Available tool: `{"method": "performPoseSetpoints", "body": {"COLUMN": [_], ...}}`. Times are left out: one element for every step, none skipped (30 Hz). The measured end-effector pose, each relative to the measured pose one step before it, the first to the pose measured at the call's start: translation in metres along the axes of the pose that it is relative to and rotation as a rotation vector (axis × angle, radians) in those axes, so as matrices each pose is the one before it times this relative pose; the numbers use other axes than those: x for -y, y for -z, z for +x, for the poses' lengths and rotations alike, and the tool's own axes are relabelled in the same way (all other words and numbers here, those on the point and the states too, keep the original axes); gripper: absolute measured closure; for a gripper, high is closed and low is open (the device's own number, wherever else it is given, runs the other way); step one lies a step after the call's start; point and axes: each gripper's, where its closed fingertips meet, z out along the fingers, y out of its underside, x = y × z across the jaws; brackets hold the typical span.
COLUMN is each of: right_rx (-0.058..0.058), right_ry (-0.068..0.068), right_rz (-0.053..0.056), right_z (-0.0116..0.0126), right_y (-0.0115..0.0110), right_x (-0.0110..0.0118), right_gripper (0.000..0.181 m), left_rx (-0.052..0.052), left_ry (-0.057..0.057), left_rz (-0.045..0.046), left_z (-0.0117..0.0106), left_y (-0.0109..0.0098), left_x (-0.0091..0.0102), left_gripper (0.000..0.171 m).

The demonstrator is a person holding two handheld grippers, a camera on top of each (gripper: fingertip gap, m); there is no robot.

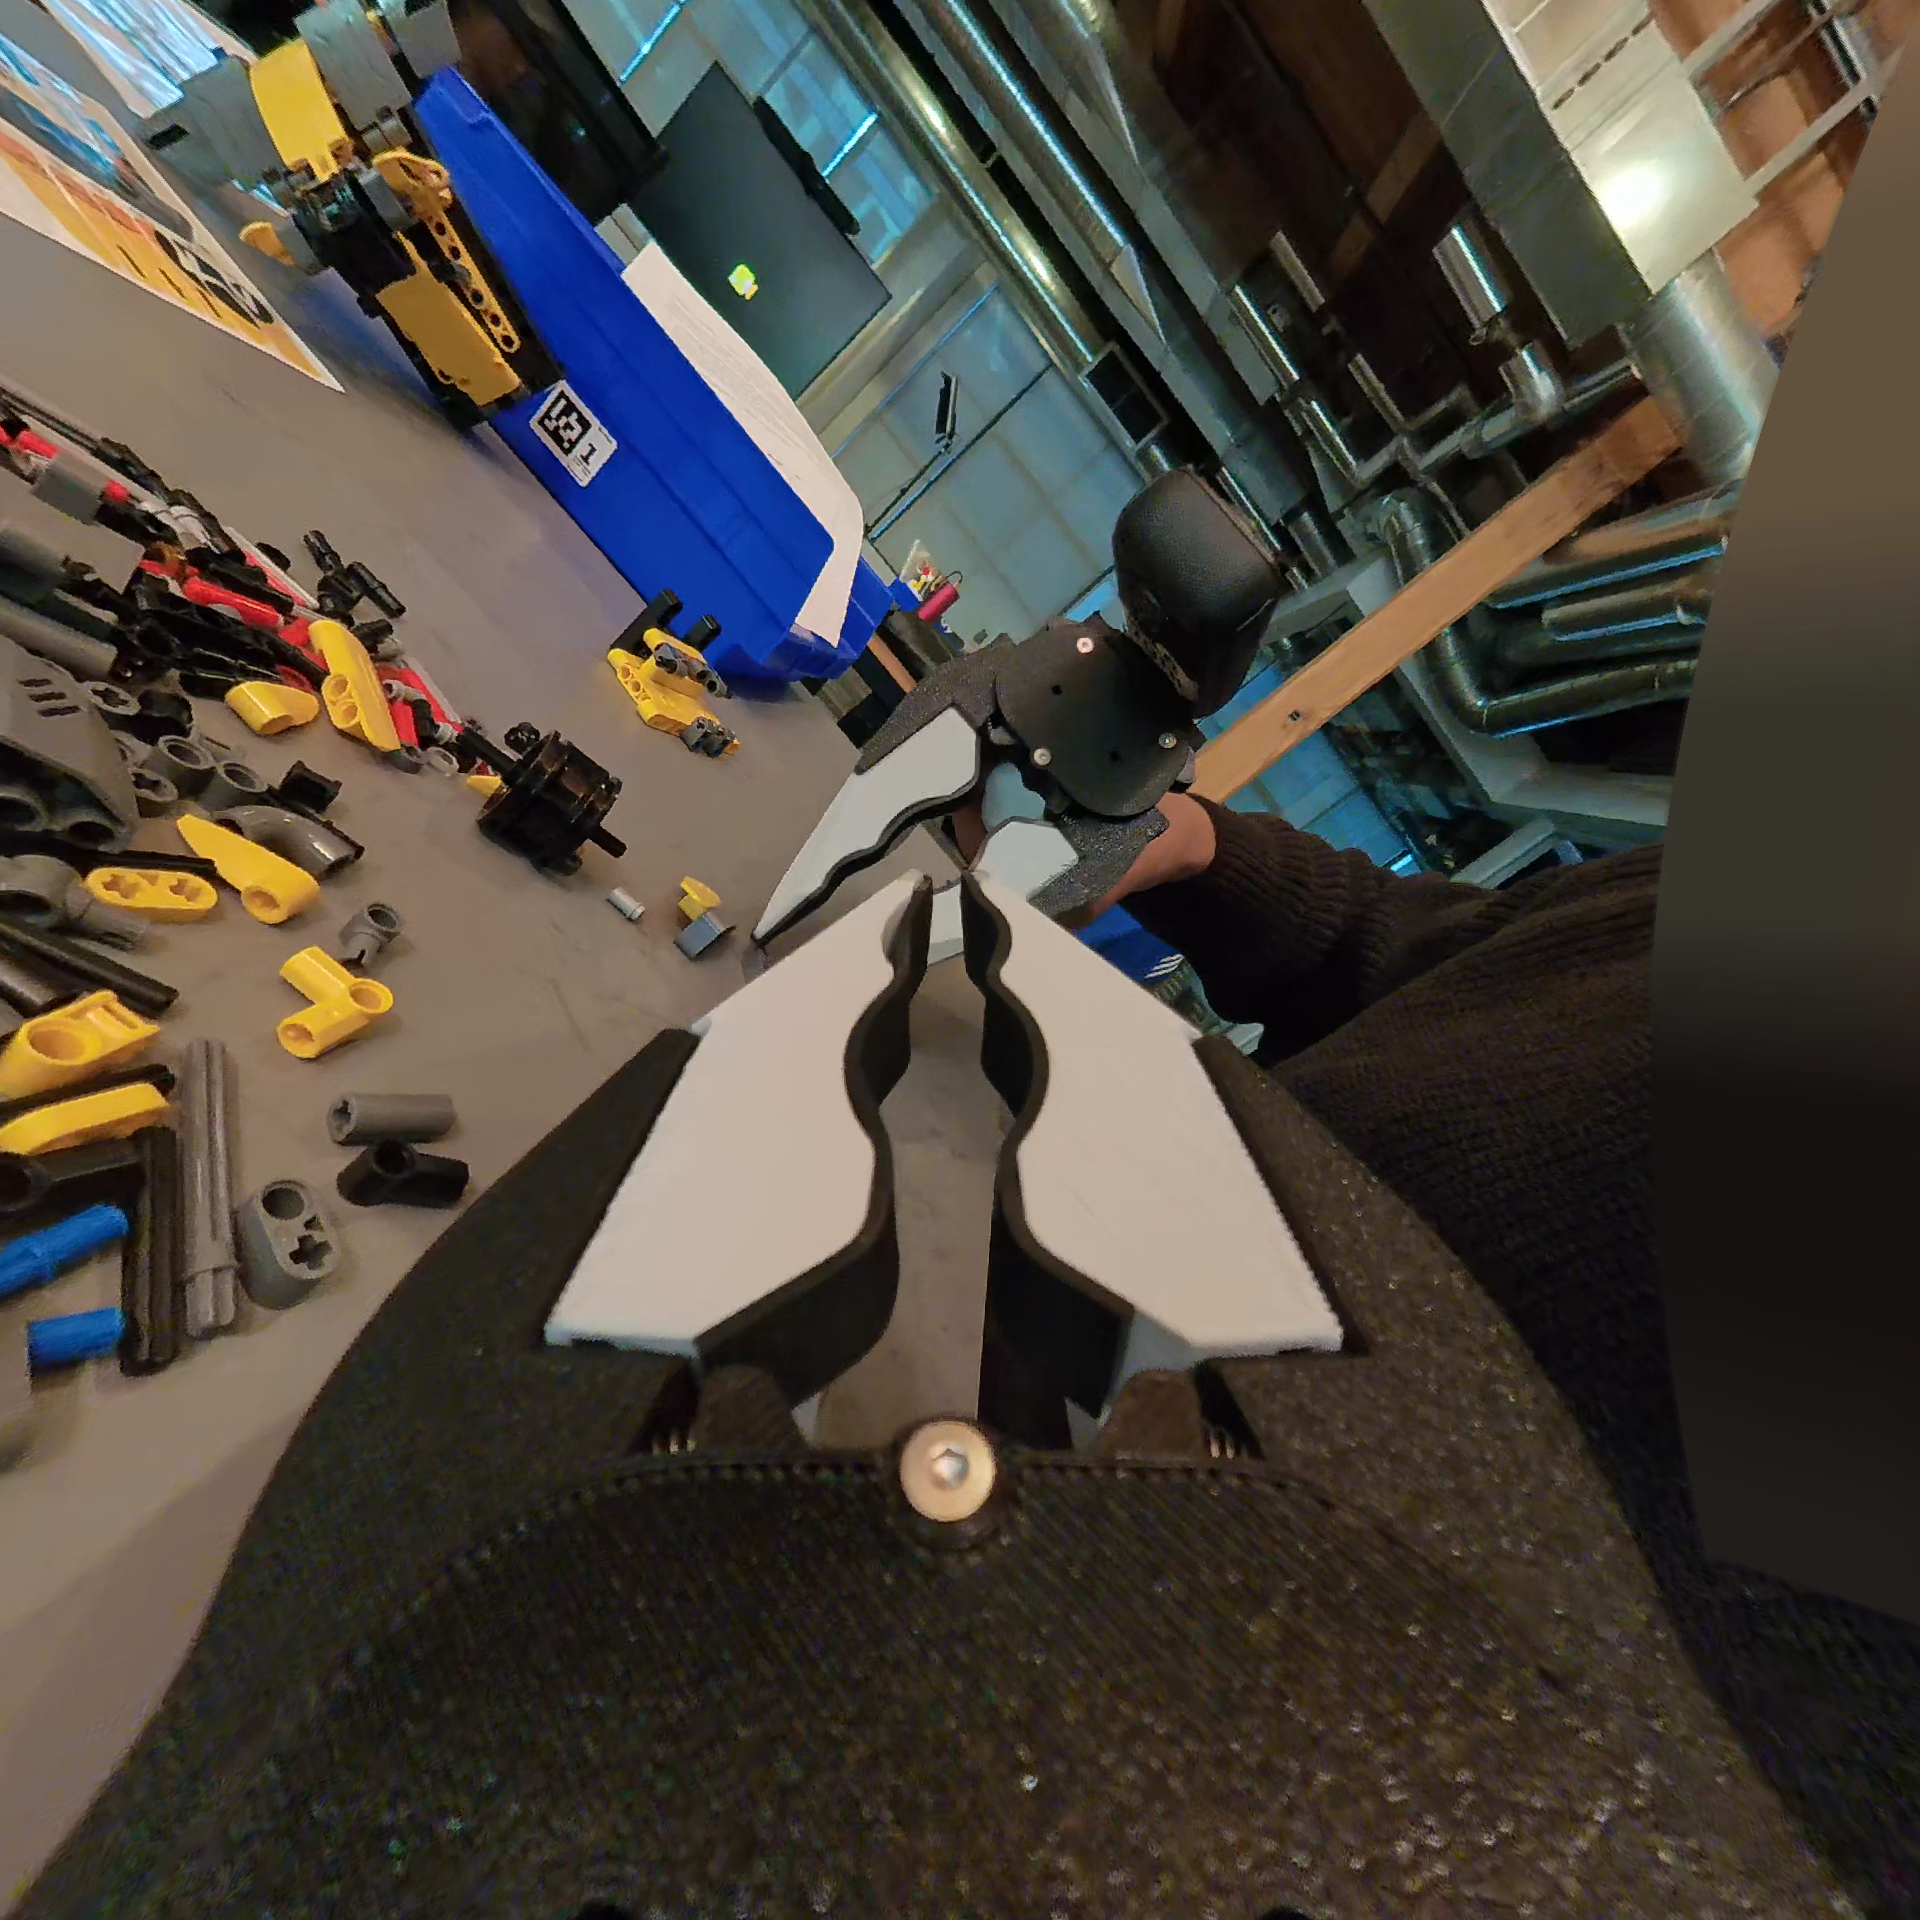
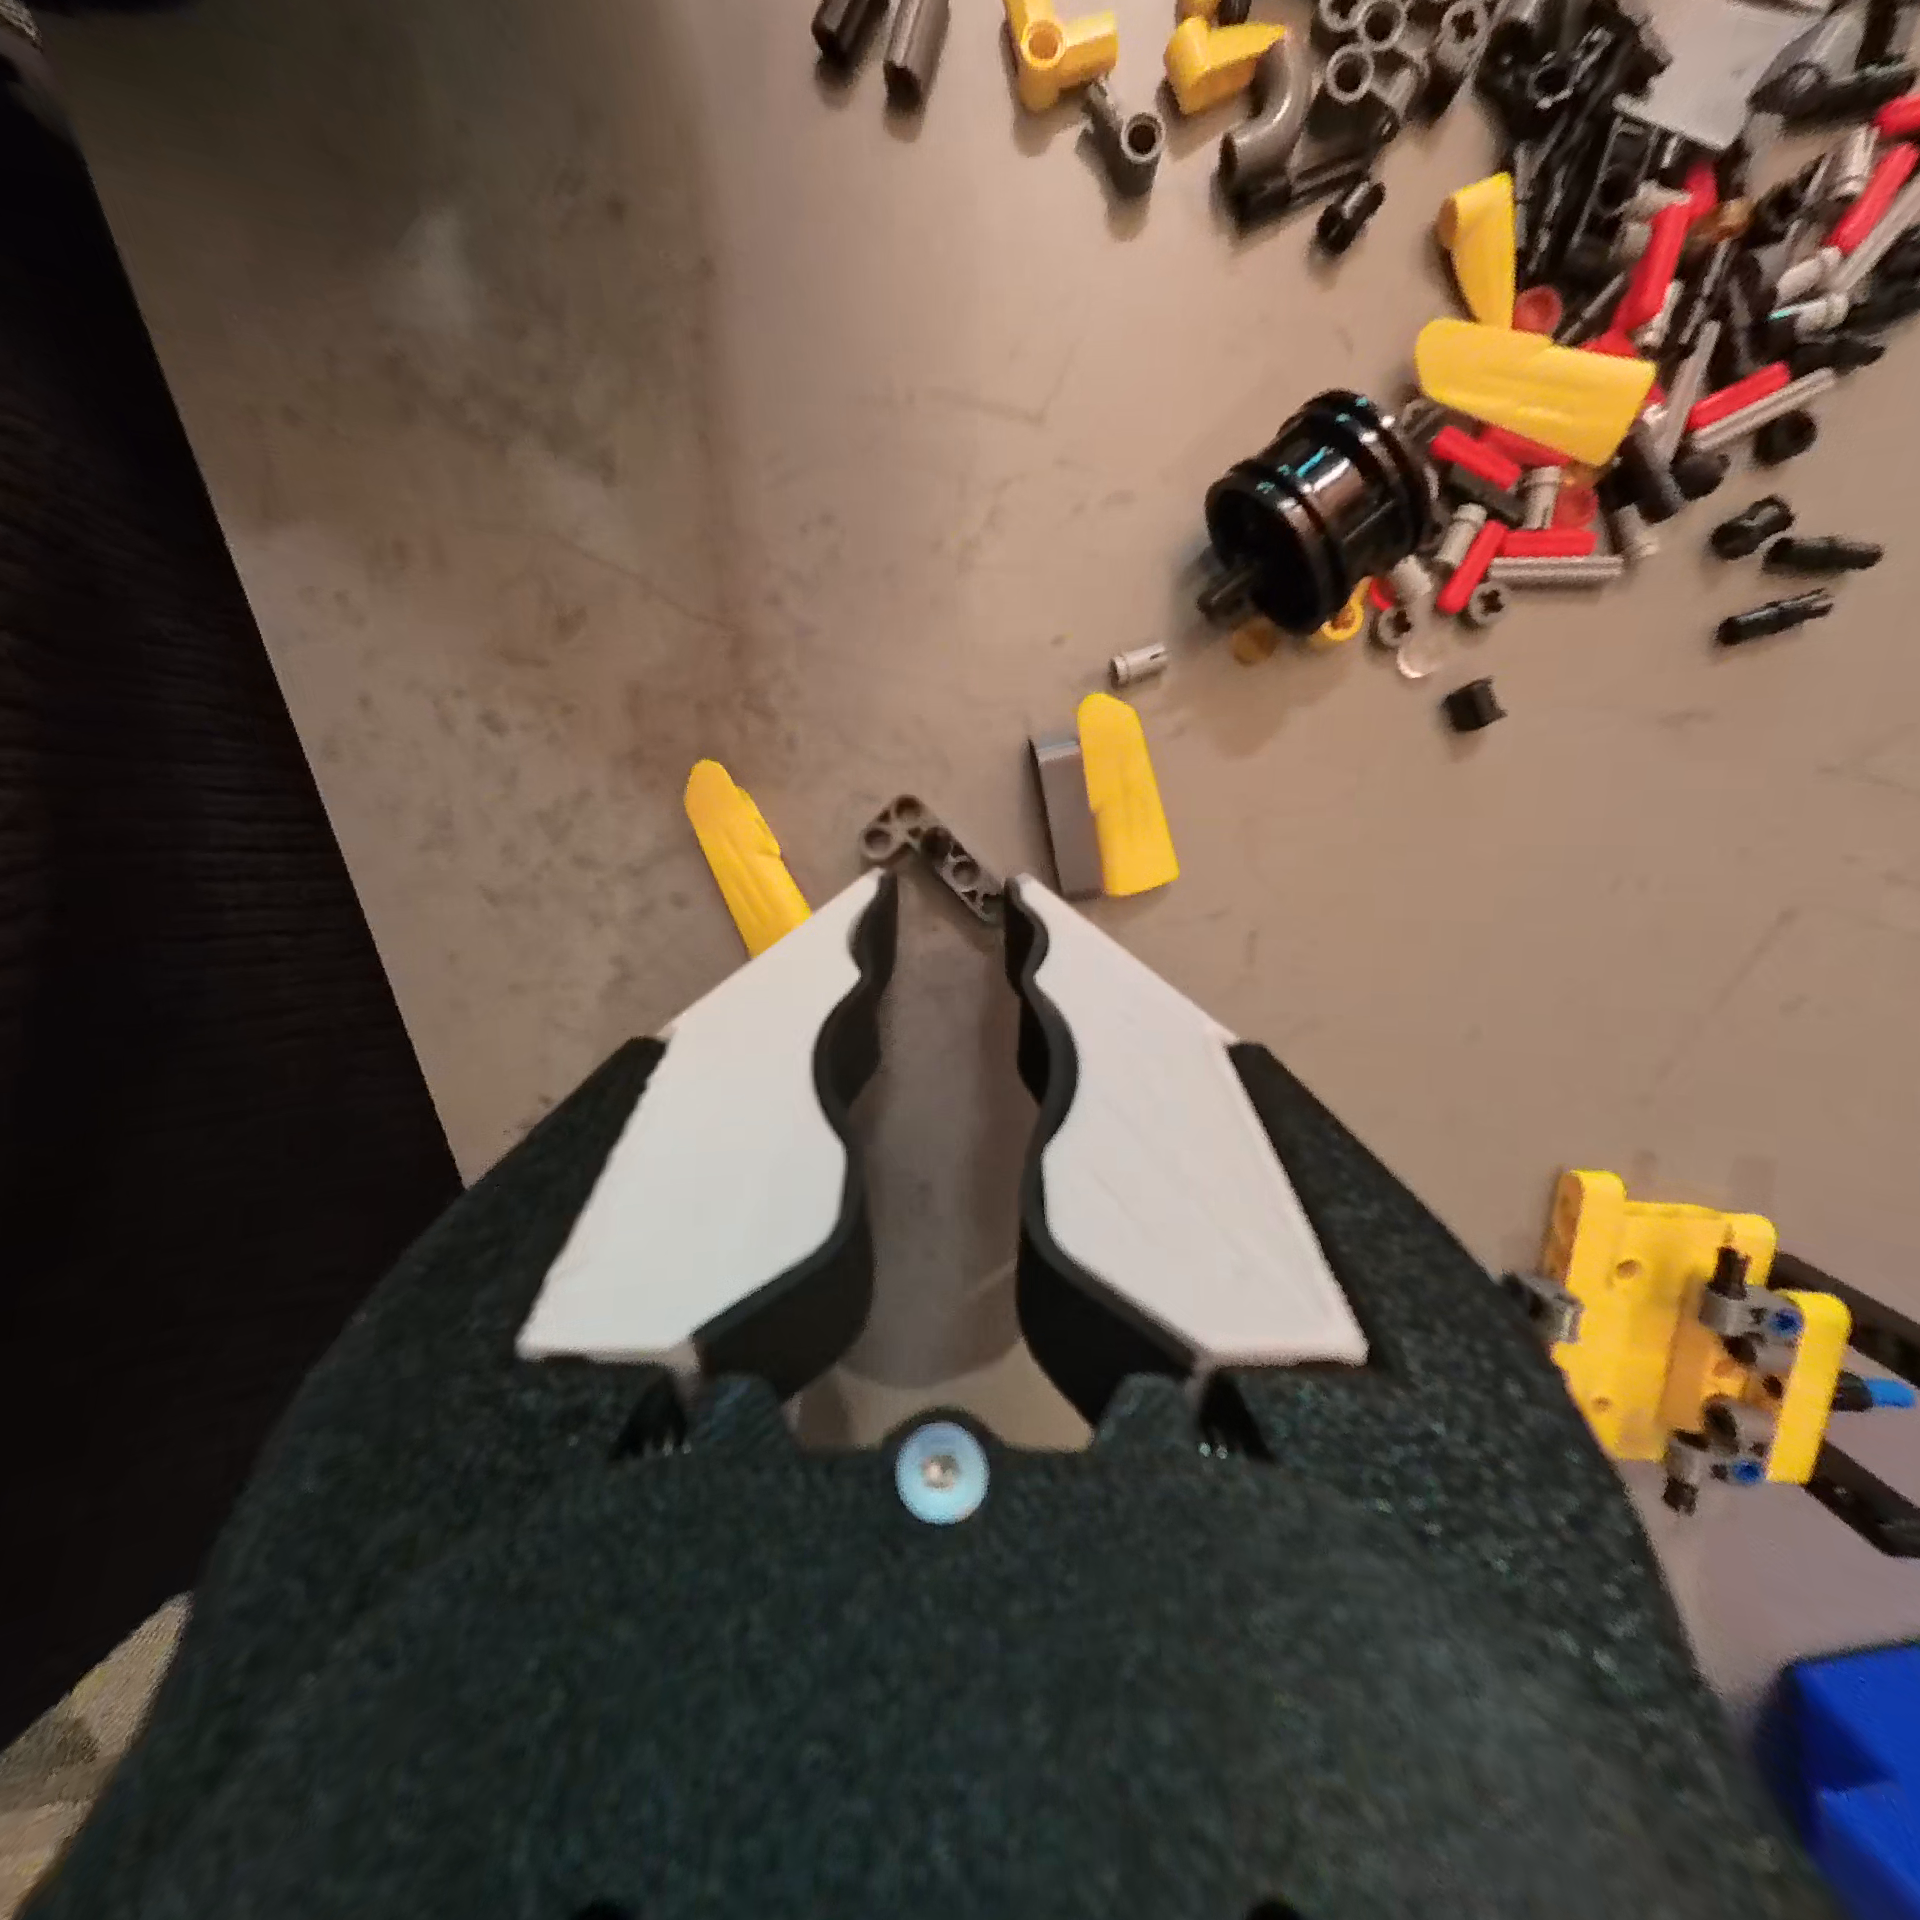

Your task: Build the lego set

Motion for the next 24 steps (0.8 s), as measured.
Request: {"method": "performPoseSetpoints", "body": {"right_rx": [-0.0028, 0.0030, 0.0026, 0.0067, 0.0042, -0.0035, -0.0148, -0.0170, -0.0168, -0.0106, -0.0038, -0.0060, -0.0066, -0.0042, -0.0032, 0.0042, 0.0061, 0.0033, 0.0052, 0.0067, 0.0036, 0.0026, 0.0010, 0.0035], "right_ry": [-0.0091, -0.0083, -0.0102, -0.0072, -0.0044, 0.0009, 0.0074, 0.0111, 0.0113, 0.0097, 0.0064, 0.0054, 0.0105, 0.0145, 0.0148, 0.0181, 0.0235, 0.0276, 0.0300, 0.0282, 0.0235, 0.0195, 0.0133, 0.0033], "right_rz": [-0.0059, -0.0020, -0.0010, -0.0018, 0.0006, 0.0064, 0.0133, 0.0090, 0.0052, 0.0026, -0.0012, 0.0003, 0.0070, 0.0110, 0.0110, 0.0099, 0.0076, 0.0067, 0.0071, 0.0073, 0.0057, 0.0048, 0.0056, 0.0061], "right_z": [0.00096, 0.00012, 0.00005, -0.00099, -0.00099, -0.00053, 0.00075, 0.00107, 0.00129, 0.00064, 0.00013, 0.00058, 0.00038, -0.00030, -0.00065, -0.00200, -0.00273, -0.00246, -0.00274, -0.00263, -0.00163, -0.00099, -0.00007, 0.00026], "right_y": [0.00047, 0.00073, 0.00051, 0.00024, -0.00025, -0.00045, -0.00023, -0.00025, -0.00024, -0.00057, -0.00113, -0.00127, -0.00122, -0.00087, -0.00075, -0.00050, -0.00069, -0.00067, -0.00058, -0.00060, -0.00070, -0.00055, -0.00032, -0.00005], "right_x": [-0.00164, -0.00161, -0.00163, -0.00178, -0.00128, -0.00006, 0.00105, 0.00079, 0.00046, 0.00006, -0.00083, -0.00054, 0.00028, 0.00101, 0.00156, 0.00184, 0.00192, 0.00174, 0.00190, 0.00170, 0.00131, 0.00067, 0.00043, 0.00001], "right_gripper": [0.162, 0.163, 0.163, 0.163, 0.163, 0.163, 0.163, 0.163, 0.163, 0.163, 0.163, 0.164, 0.169, 0.172, 0.173, 0.173, 0.173, 0.173, 0.173, 0.173, 0.173, 0.173, 0.173, 0.173], "left_rx": [0.0015, 0.0004, 0.0013, 0.0017, 0.0015, 0.0019, 0.0017, 0.0012, 0.0016, 0.0007, 0.0007, 0.0008, 0.0010, 0.0010, 0.0012, 0.0015, 0.0012, 0.0008, 0.0010, 0.0019, 0.0007, -0.0017, -0.0046, -0.0050], "left_ry": [0.0009, 0.0003, -0.0001, -0.0007, -0.0010, -0.0012, -0.0014, -0.0013, -0.0008, -0.0009, -0.0005, -0.0004, -0.0011, -0.0016, -0.0018, -0.0018, -0.0013, -0.0008, -0.0007, -0.0006, 0.0006, 0.0027, 0.0043, 0.0049], "left_rz": [-0.00025, -0.00020, -0.00137, -0.00217, -0.00209, -0.00232, -0.00259, -0.00275, -0.00180, -0.00109, -0.00059, -0.00086, -0.00125, -0.00143, -0.00192, -0.00213, -0.00197, -0.00251, -0.00316, -0.00197, -0.00054, 0.00060, 0.00213, 0.00329], "left_z": [-0.00028, -0.00009, -0.00008, -0.00013, -0.00001, -0.00010, -0.00004, 0.00001, -0.00002, 0.00006, 0.00007, 0.00013, 0.00012, 0.00016, 0.00007, 0.00002, 0.00000, 0.00000, -0.00005, -0.00011, -0.00021, -0.00008, 0.00011, 0.00013], "left_y": [-0.00003, -0.00005, 0.00000, -0.00009, -0.00019, -0.00032, -0.00023, -0.00036, -0.00013, -0.00010, -0.00007, -0.00006, 0.00003, -0.00019, -0.00021, -0.00020, -0.00019, -0.00028, -0.00037, -0.00018, -0.00015, 0.00012, 0.00028, 0.00036], "left_x": [-0.00004, 0.00003, -0.00018, -0.00023, -0.00020, -0.00041, -0.00032, -0.00034, -0.00028, -0.00013, -0.00018, -0.00015, -0.00026, -0.00027, -0.00028, -0.00031, -0.00018, -0.00031, -0.00039, -0.00024, -0.00008, 0.00009, 0.00026, 0.00053], "left_gripper": [0.170, 0.170, 0.170, 0.170, 0.171, 0.171, 0.171, 0.171, 0.171, 0.171, 0.171, 0.171, 0.171, 0.171, 0.171, 0.171, 0.170, 0.170, 0.169, 0.169, 0.169, 0.168, 0.165, 0.164]}}
